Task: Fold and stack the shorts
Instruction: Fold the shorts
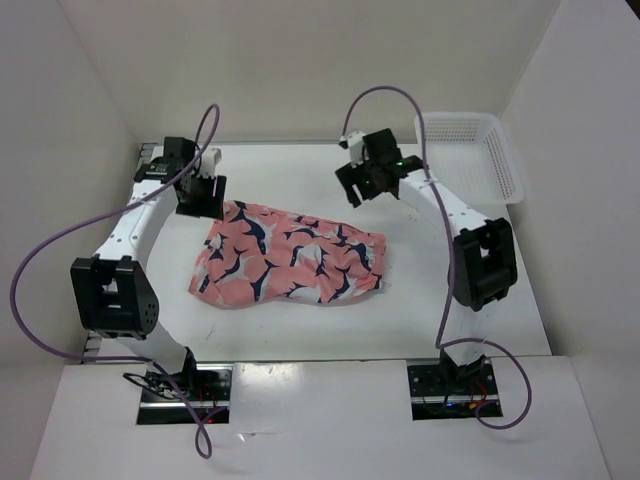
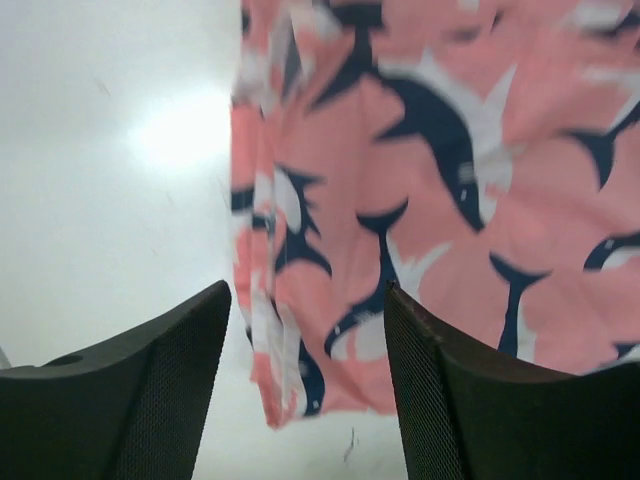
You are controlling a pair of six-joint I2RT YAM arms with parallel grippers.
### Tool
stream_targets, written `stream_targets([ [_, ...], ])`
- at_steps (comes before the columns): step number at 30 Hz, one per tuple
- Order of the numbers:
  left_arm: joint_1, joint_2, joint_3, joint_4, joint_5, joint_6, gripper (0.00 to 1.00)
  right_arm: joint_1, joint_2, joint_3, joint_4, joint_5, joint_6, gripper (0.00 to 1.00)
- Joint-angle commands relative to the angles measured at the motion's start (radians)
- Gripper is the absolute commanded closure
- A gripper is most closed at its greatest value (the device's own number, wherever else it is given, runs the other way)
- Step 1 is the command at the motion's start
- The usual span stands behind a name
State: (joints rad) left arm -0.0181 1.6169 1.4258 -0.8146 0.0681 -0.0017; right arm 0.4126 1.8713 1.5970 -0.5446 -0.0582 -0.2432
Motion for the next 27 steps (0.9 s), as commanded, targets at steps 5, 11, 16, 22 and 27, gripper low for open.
stream_targets([
  [5,-0.025,0.182,0.099,0.167,-0.008,0.002,0.28,-0.169,-0.196,-0.214,-0.127,-0.178,-0.068,0.37],
  [11,-0.043,0.337,0.162,0.268,-0.033,0.002,0.27,-0.178,-0.268,-0.266,-0.256,-0.333,-0.198,0.22],
  [16,-0.043,0.397,0.176,0.322,-0.036,0.002,0.27,-0.178,-0.268,-0.285,-0.265,-0.368,-0.208,0.13],
  [22,-0.063,0.44,0.173,0.36,-0.014,0.002,0.34,-0.178,-0.221,-0.327,-0.177,-0.377,-0.171,0.13],
  [27,-0.072,0.483,0.185,0.373,-0.014,0.002,0.43,-0.178,-0.146,-0.336,-0.095,-0.328,-0.137,0.25],
])
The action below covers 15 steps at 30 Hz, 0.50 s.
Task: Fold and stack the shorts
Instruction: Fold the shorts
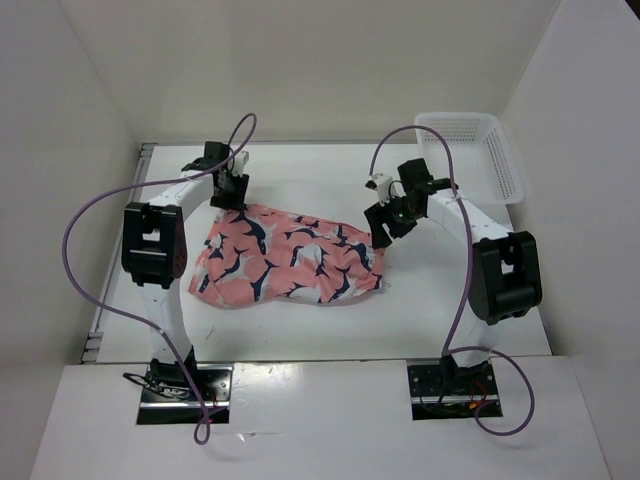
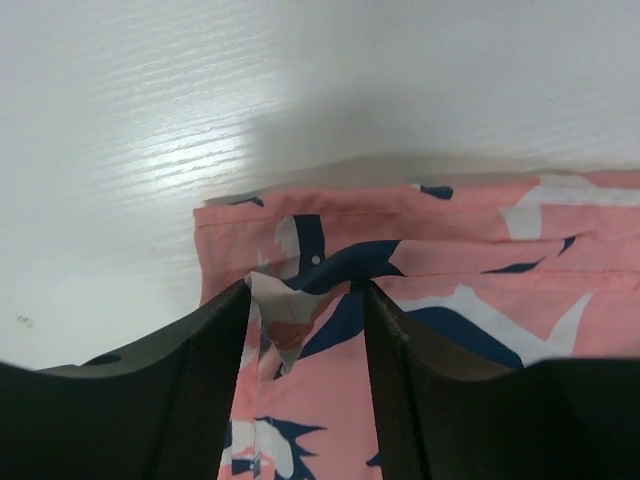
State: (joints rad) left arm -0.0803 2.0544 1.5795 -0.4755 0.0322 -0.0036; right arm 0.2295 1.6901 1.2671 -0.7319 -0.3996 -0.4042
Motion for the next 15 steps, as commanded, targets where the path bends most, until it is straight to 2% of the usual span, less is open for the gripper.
stream_targets([
  [1,-0.01,0.046,0.04,0.034,0.021,0.004,0.45,0.005,0.048,-0.006,0.107,0.013,0.024,0.25],
  [3,-0.01,0.055,0.04,0.034,0.021,0.004,0.46,0.005,0.071,0.006,0.121,0.024,0.045,0.28],
  [5,-0.019,0.055,0.04,0.043,0.021,0.004,0.53,0.005,0.086,0.018,0.132,0.024,0.045,0.37],
  [6,-0.019,0.055,0.04,0.043,0.021,0.004,0.6,0.005,0.095,0.032,0.132,0.024,0.045,0.45],
  [7,-0.019,0.055,0.04,0.043,0.009,0.004,0.75,0.005,0.095,0.046,0.132,0.024,0.054,0.61],
  [8,-0.019,0.055,0.031,0.043,0.0,0.004,0.81,0.005,0.106,0.046,0.132,0.024,0.054,0.69],
  [12,-0.019,0.015,0.031,0.043,-0.046,0.004,0.96,0.005,0.106,0.064,0.132,0.034,0.045,0.9],
  [13,-0.019,0.003,0.022,0.043,-0.06,0.004,0.98,0.005,0.097,0.064,0.123,0.047,0.035,1.0],
  [15,-0.009,-0.039,0.022,0.043,-0.095,0.004,1.0,-0.004,0.088,0.064,0.123,0.047,0.025,1.0],
])
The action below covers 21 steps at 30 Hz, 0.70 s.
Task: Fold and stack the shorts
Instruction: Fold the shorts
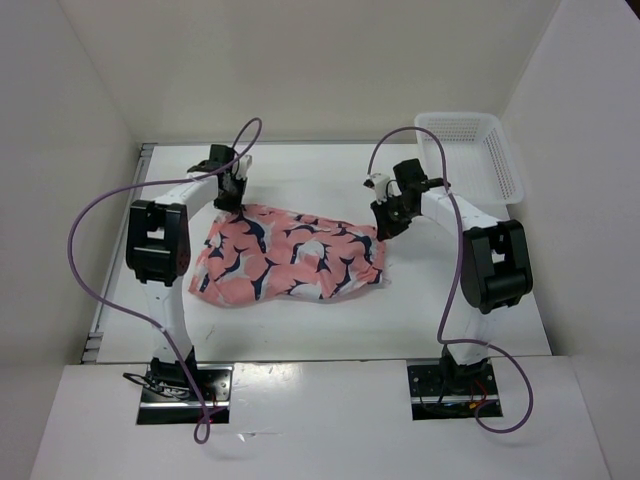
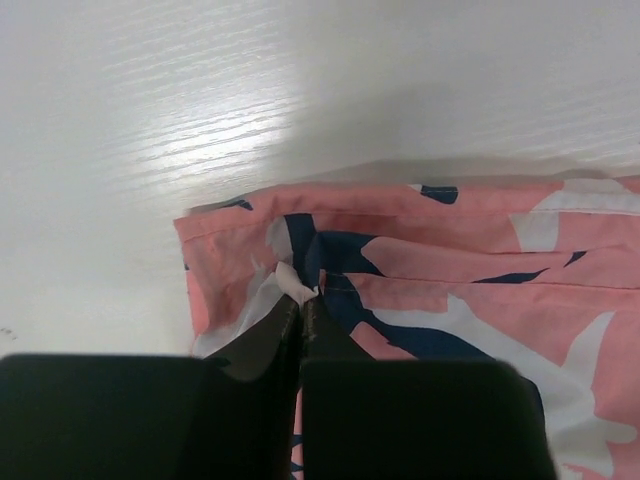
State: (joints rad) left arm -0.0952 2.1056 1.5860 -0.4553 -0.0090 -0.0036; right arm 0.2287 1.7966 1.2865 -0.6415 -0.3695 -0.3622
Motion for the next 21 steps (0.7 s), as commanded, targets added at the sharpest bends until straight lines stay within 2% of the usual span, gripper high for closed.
stream_targets([
  [1,0.021,-0.102,0.015,0.023,-0.054,0.004,1.0,-0.024,-0.028,0.045,0.022,0.017,-0.017,1.0],
  [5,0.067,-0.177,0.015,0.012,-0.082,0.004,1.0,-0.049,-0.028,0.014,0.022,0.043,-0.026,1.0],
  [10,0.088,-0.2,0.04,-0.017,-0.082,0.004,1.0,-0.049,-0.003,0.043,0.042,0.053,-0.037,1.0],
  [17,0.088,-0.089,0.097,0.001,-0.094,0.004,0.98,-0.058,0.092,0.12,0.118,0.122,0.054,0.98],
  [18,0.088,-0.073,0.106,0.001,-0.094,0.004,0.96,-0.058,0.104,0.12,0.132,0.153,0.069,0.69],
  [19,0.088,-0.047,0.123,0.001,-0.104,0.004,0.92,-0.058,0.104,0.12,0.143,0.153,0.08,0.59],
  [20,0.088,-0.038,0.123,-0.008,-0.105,0.004,0.89,-0.058,0.104,0.131,0.143,0.162,0.08,0.53],
  [21,0.088,-0.038,0.123,-0.008,-0.105,0.004,0.84,-0.058,0.104,0.131,0.143,0.173,0.098,0.34],
])
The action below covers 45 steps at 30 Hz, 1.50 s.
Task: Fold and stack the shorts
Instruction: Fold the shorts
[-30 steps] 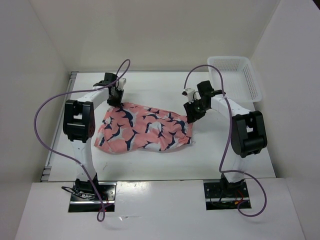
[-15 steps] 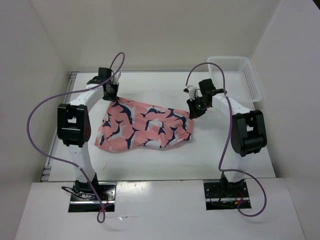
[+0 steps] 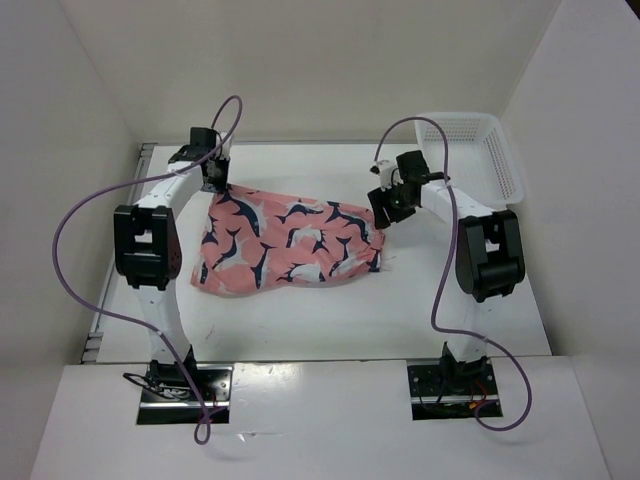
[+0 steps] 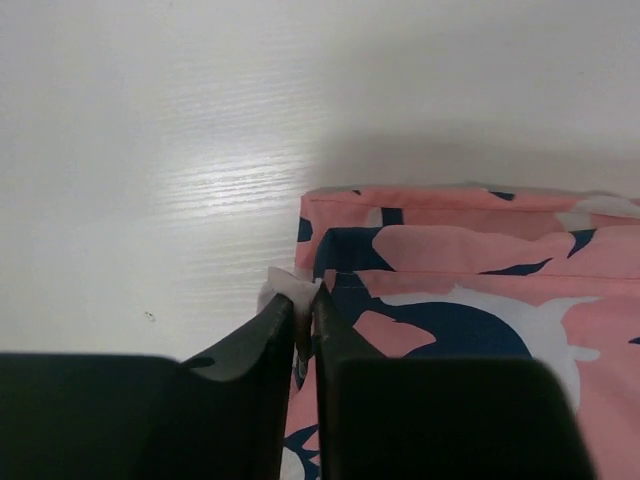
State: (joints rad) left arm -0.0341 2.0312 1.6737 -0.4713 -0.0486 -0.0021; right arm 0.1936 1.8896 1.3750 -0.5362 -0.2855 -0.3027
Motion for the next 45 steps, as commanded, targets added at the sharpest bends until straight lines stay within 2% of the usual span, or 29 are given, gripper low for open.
stream_targets([
  [1,0.026,0.046,0.044,0.017,-0.065,0.002,0.79,-0.023,0.011,0.042,0.051,0.1,0.053,0.25],
  [2,0.026,0.058,0.044,0.017,-0.065,0.002,0.64,-0.023,-0.001,0.042,0.064,0.109,0.066,0.19],
  [4,0.026,0.073,0.073,0.004,-0.065,0.002,0.55,-0.023,-0.027,0.042,0.064,0.141,0.111,0.11],
  [6,0.026,0.084,0.106,-0.01,-0.065,0.002,0.42,-0.023,-0.065,0.042,0.047,0.141,0.16,0.11],
  [10,0.026,0.038,0.106,-0.02,-0.065,0.002,0.23,-0.023,-0.144,-0.014,-0.042,-0.028,0.275,0.12],
  [11,0.026,0.026,0.094,-0.029,-0.053,0.002,0.22,-0.023,-0.159,-0.042,-0.051,-0.059,0.307,0.12],
  [15,0.026,-0.069,0.037,-0.04,-0.043,0.002,0.18,-0.023,-0.213,-0.241,-0.042,-0.138,0.486,0.12],
  [17,0.026,-0.094,-0.003,-0.053,-0.043,0.002,0.17,-0.023,-0.225,-0.298,-0.042,-0.15,0.516,0.11],
  [21,0.026,-0.126,-0.083,-0.078,-0.053,0.002,0.17,-0.023,-0.212,-0.344,0.022,-0.202,0.628,0.11],
  [25,0.026,-0.126,-0.159,-0.078,-0.062,0.002,0.17,-0.023,-0.161,-0.321,0.062,-0.208,0.652,0.13],
  [29,0.026,-0.147,-0.18,-0.087,-0.037,0.002,0.17,-0.023,-0.115,-0.295,0.082,-0.176,0.691,0.21],
  [35,-0.159,-0.2,-0.036,-0.182,-0.025,0.002,0.15,-0.023,-0.093,-0.298,0.12,-0.152,0.721,0.3],
  [39,-0.286,-0.137,-0.003,-0.198,0.029,0.002,0.15,-0.014,-0.073,-0.321,0.147,-0.133,0.732,0.45],
  [40,-0.306,-0.12,-0.017,-0.184,0.029,0.002,0.15,-0.014,-0.073,-0.33,0.147,-0.12,0.732,0.53],
  [45,-0.411,0.006,-0.019,-0.128,0.056,0.002,0.15,-0.014,-0.083,-0.35,0.157,-0.064,0.732,0.76],
])
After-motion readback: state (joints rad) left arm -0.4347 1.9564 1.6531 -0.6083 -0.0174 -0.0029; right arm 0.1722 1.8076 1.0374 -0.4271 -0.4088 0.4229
